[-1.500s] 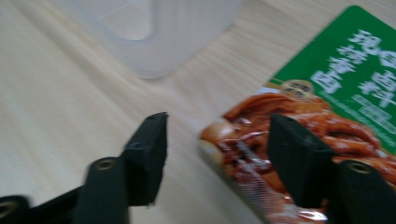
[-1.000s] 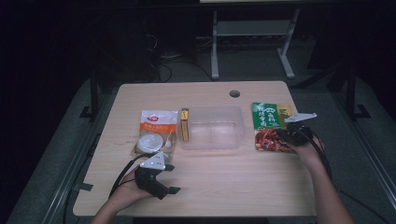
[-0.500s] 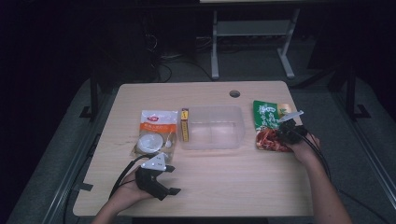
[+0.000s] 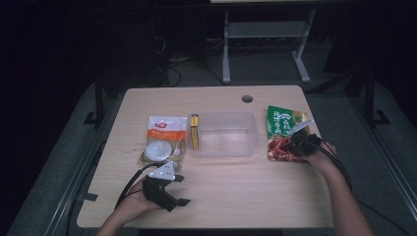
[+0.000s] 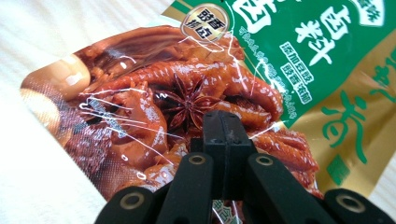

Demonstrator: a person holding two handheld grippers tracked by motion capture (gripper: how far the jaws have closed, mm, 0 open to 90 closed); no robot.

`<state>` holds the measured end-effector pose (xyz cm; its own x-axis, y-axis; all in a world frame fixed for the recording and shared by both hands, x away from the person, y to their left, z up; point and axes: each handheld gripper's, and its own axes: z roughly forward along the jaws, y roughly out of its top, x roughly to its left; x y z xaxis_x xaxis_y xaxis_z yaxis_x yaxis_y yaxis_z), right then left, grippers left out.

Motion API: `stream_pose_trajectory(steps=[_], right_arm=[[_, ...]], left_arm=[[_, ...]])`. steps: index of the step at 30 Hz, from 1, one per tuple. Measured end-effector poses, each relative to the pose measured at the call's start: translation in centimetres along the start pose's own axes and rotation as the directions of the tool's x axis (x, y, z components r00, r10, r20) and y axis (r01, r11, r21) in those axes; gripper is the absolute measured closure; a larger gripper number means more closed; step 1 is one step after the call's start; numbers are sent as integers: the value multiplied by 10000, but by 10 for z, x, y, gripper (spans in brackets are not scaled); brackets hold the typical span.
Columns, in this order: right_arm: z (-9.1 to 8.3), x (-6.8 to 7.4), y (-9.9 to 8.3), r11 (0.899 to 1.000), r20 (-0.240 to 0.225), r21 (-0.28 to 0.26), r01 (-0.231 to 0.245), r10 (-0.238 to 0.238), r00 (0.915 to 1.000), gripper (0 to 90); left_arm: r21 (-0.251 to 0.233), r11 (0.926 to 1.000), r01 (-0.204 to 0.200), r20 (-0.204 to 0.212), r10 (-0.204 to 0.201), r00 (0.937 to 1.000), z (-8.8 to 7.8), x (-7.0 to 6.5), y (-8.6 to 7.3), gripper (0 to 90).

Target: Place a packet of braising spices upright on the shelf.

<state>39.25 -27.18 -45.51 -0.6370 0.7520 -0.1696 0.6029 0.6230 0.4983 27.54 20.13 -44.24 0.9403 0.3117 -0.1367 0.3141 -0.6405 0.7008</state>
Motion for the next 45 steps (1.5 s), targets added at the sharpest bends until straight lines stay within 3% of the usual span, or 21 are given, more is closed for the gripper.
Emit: stream_pose_trajectory(steps=[7, 11, 14, 16, 19, 22, 26, 29, 31, 32, 35, 37, 39, 41, 45], right_arm=[[-2, 16, 4, 9992, -760, -175, 366, -378, 9964, 900], [-5, 33, 7, 9965, -1314, -238, 796, -821, 9879, 900], [-7, 43, 8, 9938, -1308, -243, 1087, -1110, 9852, 900], [-7, 42, 9, 9935, -1369, -266, 1111, -1137, 9840, 900], [-5, 28, 11, 9948, -1029, -472, 903, -948, 9902, 900], [1, 6, 16, 9975, -498, -628, 311, -343, 9982, 900], [11, -17, 25, 9951, 40, -946, -301, 306, 9995, 900], [20, -32, 35, 9903, 415, -1210, -686, 741, 9964, 900], [26, -40, 41, 9869, 315, -1261, -1004, 1051, 9940, 900], [29, -43, 44, 9879, 508, -1280, -881, 952, 9942, 900], [36, -52, 54, 9838, 706, -1358, -1172, 1276, 9893, 900], [40, -60, 57, 9744, 556, -1447, -1718, 1814, 9818, 900], [43, -65, 59, 9723, 683, -1476, -1811, 1927, 9789, 900], [45, -69, 59, 9634, 589, -1641, -2118, 2239, 9728, 900], [54, -71, 58, 9668, 753, -1315, -2191, 2302, 9702, 900]], left_arm=[[79, 9999, -97, -9, 97, 10000, 0, 1, 0, 159], [90, 9999, -128, -22, 128, 9999, -1, 0, 0, 159], [0, 10000, -65, -9, 65, 10000, -1, 0, 0, 159], [30, 9999, -110, -24, 110, 9999, -2, 1, 0, 159], [28, 10000, -34, -17, 34, 10000, -2, 1, -1, 159], [27, 10000, 9, -4, -9, 10000, -1, 2, 0, 159], [23, 10000, 45, 11, -45, 10000, 0, 2, 0, 159], [49, 10000, 28, 2, -28, 10000, 0, 3, 0, 159], [-2, 10000, 52, 8, -52, 10000, 0, 3, 0, 159], [42, 10000, -23, 14, 23, 10000, -1, 4, 0, 159], [45, 10000, -2, -7, 3, 10000, -2, 5, -1, 160], [-37, 10000, 92, -23, -92, 10000, -2, 6, -1, 159], [-48, 9999, 105, -14, -105, 9999, -3, 7, -1, 159], [-75, 10000, 18, -12, -18, 10000, -4, 8, -1, 159], [-31, 10000, 46, -34, -46, 10000, -5, 9, -2, 159]])
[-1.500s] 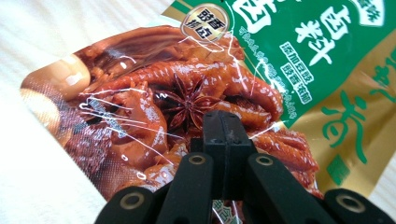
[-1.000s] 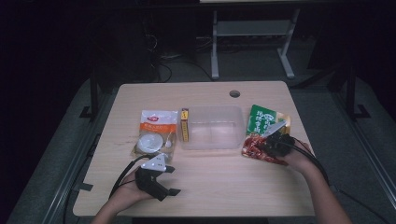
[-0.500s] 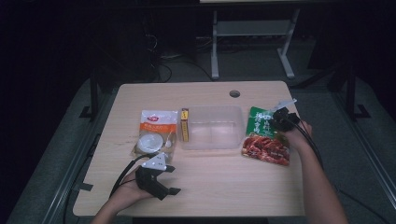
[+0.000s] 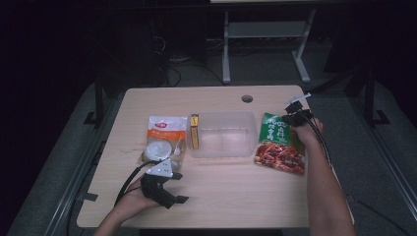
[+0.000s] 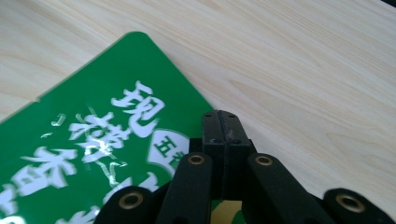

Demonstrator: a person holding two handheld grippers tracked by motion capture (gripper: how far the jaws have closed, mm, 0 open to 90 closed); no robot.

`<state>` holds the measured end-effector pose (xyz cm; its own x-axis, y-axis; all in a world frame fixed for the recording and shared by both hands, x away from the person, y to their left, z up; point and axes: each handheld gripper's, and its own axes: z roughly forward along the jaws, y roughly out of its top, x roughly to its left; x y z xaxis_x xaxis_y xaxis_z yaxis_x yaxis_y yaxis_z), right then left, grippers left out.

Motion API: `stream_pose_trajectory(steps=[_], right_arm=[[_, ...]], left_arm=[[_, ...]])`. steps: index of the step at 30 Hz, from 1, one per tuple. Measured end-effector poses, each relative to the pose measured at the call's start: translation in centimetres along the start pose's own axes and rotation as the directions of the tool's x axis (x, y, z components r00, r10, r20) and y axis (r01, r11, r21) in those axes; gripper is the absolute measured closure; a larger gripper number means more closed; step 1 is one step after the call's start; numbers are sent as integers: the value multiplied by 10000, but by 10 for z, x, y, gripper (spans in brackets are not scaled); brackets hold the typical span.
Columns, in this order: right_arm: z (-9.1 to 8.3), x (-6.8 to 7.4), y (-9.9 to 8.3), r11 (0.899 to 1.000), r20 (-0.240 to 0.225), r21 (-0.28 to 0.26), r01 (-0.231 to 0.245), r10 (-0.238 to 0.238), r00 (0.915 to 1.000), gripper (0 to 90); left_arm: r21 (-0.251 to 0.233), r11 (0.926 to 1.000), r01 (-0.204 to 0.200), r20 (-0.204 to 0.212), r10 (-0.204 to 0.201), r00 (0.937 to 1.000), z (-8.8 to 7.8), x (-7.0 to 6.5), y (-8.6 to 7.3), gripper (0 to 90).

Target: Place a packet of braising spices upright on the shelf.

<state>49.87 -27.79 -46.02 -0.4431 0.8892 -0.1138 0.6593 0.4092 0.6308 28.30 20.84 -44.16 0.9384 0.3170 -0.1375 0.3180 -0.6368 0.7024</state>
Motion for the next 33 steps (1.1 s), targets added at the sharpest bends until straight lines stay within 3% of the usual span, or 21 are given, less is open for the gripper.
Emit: stream_pose_trajectory(steps=[2, 9, 17, 27, 29, 33], right_arm=[[1, 0, 1, 10000, -83, -83, -40, 40, 10000, 900], [7, 3, 3, 9978, 130, 496, 443, -450, 9989, 900], [1, 2, 0, 9951, -167, 743, 647, -636, 9978, 900], [-20, 13, -21, 9901, -667, 867, 1105, -1049, 9922, 900], [-26, 17, -26, 9870, -775, 916, 1321, -1252, 9891, 900], [-39, 27, -38, 9829, -1055, 1001, 1546, -1441, 9839, 900]], left_arm=[[-80, 9999, 69, 1, -69, 10000, 0, -1, 0, 159], [-101, 9999, 101, -8, -101, 9999, 0, -1, -1, 159], [-14, 10000, -12, -14, 12, 10000, -1, -2, 0, 159], [-25, 10000, 43, 62, -42, 10000, 3, -4, 2, 159], [28, 9999, -109, 30, 109, 9999, 2, -4, 2, 159], [-4, 10000, -48, 40, 48, 10000, 2, -6, 3, 160]])
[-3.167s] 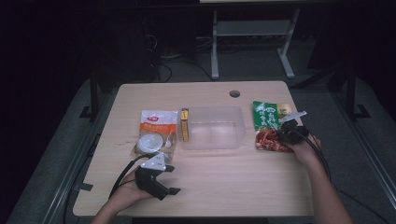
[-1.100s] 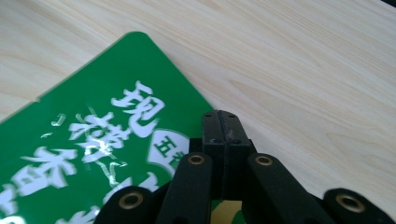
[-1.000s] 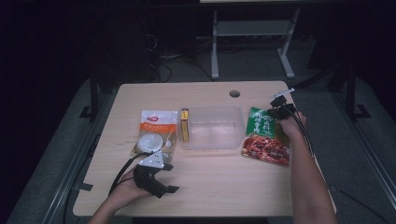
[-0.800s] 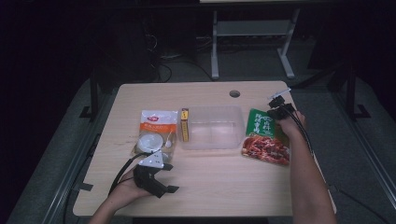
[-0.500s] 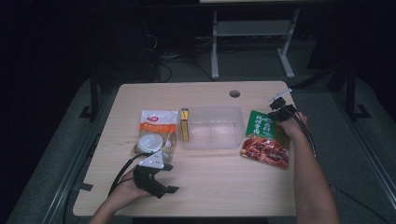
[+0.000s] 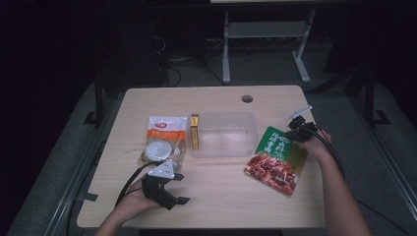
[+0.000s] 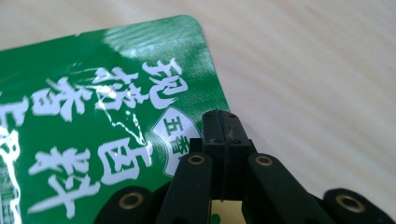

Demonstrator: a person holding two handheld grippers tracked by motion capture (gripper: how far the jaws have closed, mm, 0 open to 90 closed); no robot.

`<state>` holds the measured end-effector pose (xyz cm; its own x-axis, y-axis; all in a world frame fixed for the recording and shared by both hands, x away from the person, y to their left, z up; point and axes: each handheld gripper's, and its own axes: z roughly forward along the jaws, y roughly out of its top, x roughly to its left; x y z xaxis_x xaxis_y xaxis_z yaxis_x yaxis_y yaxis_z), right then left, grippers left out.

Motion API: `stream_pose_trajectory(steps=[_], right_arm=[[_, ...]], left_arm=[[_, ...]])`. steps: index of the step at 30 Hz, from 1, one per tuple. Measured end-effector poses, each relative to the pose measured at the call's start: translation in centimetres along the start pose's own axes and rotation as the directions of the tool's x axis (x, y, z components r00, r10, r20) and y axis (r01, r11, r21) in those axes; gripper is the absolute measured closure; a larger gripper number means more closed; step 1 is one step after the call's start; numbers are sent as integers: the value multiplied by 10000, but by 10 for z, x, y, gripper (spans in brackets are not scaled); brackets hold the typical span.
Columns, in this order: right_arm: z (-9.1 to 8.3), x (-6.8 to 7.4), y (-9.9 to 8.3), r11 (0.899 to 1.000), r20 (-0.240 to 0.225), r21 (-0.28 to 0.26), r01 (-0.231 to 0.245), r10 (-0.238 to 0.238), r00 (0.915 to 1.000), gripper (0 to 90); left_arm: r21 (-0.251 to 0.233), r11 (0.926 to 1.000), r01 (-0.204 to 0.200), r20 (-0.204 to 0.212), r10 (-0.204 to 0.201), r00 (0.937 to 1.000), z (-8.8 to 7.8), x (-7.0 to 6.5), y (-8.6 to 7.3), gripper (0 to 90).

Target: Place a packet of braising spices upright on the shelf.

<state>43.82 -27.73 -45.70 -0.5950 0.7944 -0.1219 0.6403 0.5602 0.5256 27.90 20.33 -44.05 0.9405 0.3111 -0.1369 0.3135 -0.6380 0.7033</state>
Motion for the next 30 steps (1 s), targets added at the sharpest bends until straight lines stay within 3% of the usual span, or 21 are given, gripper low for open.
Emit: stream_pose_trajectory(steps=[11, 18, 25, 30], right_arm=[[-23, 38, -20, 9936, -493, 483, 1025, -1001, 9938, 900], [-38, 63, -34, 9900, -1023, 541, 1302, -1242, 9870, 900], [-48, 95, -40, 9847, -1516, 537, 1658, -1561, 9760, 900], [-51, 122, -37, 9777, -2015, 467, 2046, -1914, 9606, 900]], left_arm=[[29, 10000, -93, -11, 93, 10000, -1, 0, 0, 159], [28, 9999, -119, -61, 119, 9999, -3, -1, 1, 159], [-129, 9999, -4, -16, 4, 10000, -1, -3, 1, 159], [-29, 9999, -116, -39, 116, 9999, -1, -3, 2, 159]])
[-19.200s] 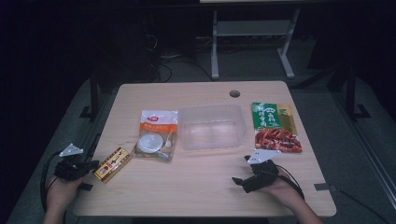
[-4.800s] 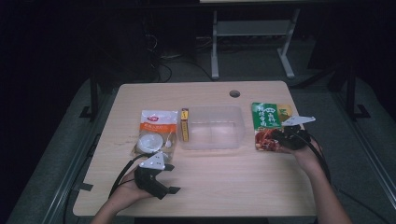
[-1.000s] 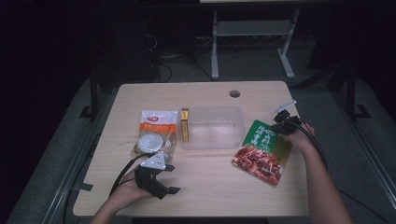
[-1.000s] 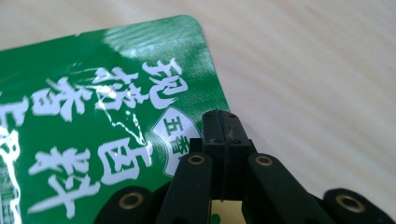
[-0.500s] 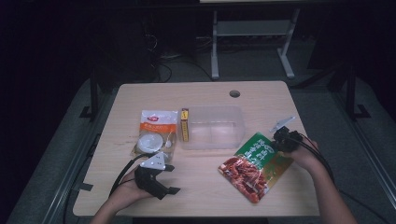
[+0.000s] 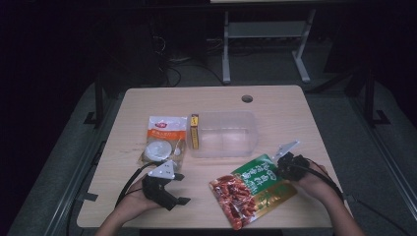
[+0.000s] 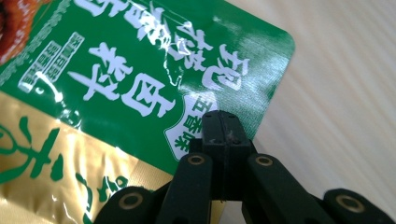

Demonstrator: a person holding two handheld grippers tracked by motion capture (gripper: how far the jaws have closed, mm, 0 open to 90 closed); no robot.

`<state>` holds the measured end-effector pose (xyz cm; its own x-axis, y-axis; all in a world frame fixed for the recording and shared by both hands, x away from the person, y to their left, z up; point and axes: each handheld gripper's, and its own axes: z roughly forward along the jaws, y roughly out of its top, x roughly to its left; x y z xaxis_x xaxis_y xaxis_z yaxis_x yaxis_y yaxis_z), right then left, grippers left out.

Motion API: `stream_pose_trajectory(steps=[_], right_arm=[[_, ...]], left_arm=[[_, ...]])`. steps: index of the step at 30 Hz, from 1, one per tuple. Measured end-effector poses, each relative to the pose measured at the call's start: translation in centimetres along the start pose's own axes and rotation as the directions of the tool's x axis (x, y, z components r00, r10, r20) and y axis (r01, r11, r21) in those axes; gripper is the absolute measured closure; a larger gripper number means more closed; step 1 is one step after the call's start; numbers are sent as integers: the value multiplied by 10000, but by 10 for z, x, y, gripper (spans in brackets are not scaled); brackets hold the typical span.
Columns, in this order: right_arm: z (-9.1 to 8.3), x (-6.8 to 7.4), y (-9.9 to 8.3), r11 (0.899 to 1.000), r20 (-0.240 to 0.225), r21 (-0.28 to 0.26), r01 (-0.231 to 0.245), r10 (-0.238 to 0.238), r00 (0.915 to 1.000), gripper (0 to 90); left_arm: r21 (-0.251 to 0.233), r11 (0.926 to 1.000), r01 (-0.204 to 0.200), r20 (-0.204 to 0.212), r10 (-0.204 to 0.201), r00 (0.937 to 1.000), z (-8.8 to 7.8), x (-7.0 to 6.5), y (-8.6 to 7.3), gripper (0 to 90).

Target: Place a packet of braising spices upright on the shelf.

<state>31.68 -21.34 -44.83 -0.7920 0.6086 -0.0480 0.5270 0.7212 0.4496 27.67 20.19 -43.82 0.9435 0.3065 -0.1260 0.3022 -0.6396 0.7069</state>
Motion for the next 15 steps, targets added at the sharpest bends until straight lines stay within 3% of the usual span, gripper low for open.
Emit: stream_pose_trajectory(steps=[2, 4, 6, 10, 15], right_arm=[[2, 10, 5, 9997, -613, -140, 197, -206, 9979, 900], [3, 18, 10, 9969, -614, -381, 686, -709, 9956, 900], [-2, 24, 12, 9922, -975, -865, 897, -980, 9904, 900], [-6, 50, 9, 9766, -1664, -1352, 1674, -1889, 9678, 900], [-4, 78, 7, 9559, -2522, -1534, 2507, -2831, 9253, 900]], left_arm=[[-10, 10000, 23, 14, -23, 10000, 0, 0, 0, 159], [-10, 10000, -57, -11, 57, 10000, -1, 0, 0, 159], [-43, 10000, -11, -34, 11, 10000, -2, 0, -1, 159], [-83, 9999, 86, 4, -86, 10000, -2, 1, -2, 159], [-16, 10000, -31, 7, 31, 10000, -1, -1, 0, 159]])
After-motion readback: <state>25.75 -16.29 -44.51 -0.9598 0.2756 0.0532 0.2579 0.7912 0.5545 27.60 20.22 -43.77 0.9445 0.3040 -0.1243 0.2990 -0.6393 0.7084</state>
